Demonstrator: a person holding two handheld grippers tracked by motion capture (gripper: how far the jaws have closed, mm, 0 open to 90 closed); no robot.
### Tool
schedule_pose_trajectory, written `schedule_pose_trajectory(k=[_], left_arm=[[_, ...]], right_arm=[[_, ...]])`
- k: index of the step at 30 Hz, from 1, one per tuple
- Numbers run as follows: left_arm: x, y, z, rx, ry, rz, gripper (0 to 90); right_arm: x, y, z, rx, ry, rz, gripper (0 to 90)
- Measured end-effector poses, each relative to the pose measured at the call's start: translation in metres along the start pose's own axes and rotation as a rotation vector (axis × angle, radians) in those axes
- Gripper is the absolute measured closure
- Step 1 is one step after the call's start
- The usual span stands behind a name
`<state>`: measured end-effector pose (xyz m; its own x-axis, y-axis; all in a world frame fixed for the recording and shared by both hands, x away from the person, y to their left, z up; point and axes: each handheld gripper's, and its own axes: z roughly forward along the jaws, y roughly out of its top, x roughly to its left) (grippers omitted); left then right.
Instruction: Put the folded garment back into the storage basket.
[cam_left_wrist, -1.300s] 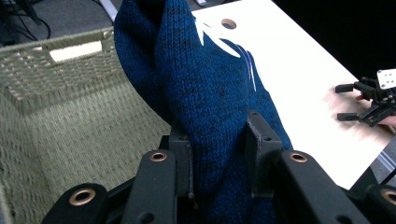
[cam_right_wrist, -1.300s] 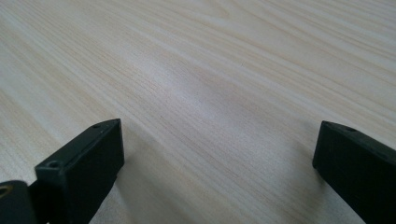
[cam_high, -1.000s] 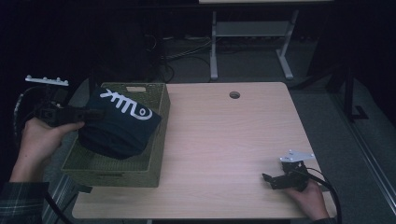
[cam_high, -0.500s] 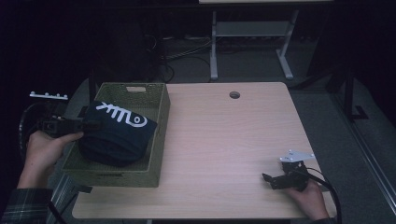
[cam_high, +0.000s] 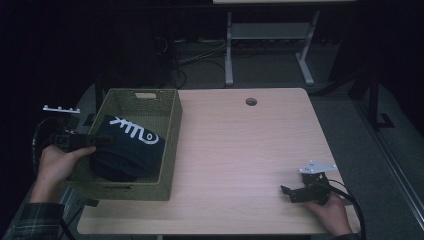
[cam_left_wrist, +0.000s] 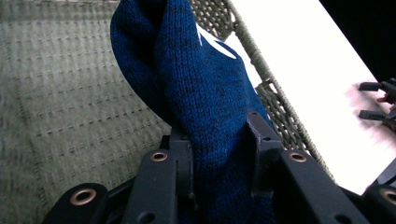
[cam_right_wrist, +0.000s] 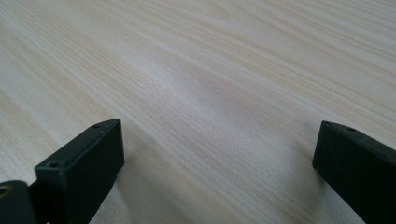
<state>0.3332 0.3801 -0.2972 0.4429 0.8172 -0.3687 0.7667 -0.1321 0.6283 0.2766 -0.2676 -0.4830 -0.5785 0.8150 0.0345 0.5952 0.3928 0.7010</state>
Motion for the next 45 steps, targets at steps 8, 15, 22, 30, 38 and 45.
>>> schedule_pose_trajectory(k=[8, 15, 22, 30, 38, 45], left_arm=[[0.004, 0.004, 0.016, 0.041, 0.049, 0.022, 68.4], [0.015, 0.000, 0.030, 0.091, 0.106, 0.036, 67.6], [0.024, -0.003, 0.045, 0.141, 0.170, 0.054, 66.5], [0.035, -0.009, 0.052, 0.172, 0.231, 0.057, 62.2], [0.039, -0.011, 0.056, 0.197, 0.278, 0.067, 51.6], [0.039, -0.010, 0.053, 0.199, 0.349, 0.058, 32.1]], right_arm=[[0.000, 0.000, 0.000, 0.000, -0.001, -0.001, 1.6], [0.000, 0.000, 0.000, 0.001, -0.002, -0.001, 1.6], [0.000, 0.000, 0.000, 0.000, -0.002, -0.001, 1.5], [0.000, 0.000, 0.000, 0.001, -0.001, -0.001, 1.5], [0.000, 0.000, 0.000, 0.001, -0.002, -0.001, 1.5], [0.000, 0.000, 0.000, 0.000, -0.002, 0.000, 1.6]])
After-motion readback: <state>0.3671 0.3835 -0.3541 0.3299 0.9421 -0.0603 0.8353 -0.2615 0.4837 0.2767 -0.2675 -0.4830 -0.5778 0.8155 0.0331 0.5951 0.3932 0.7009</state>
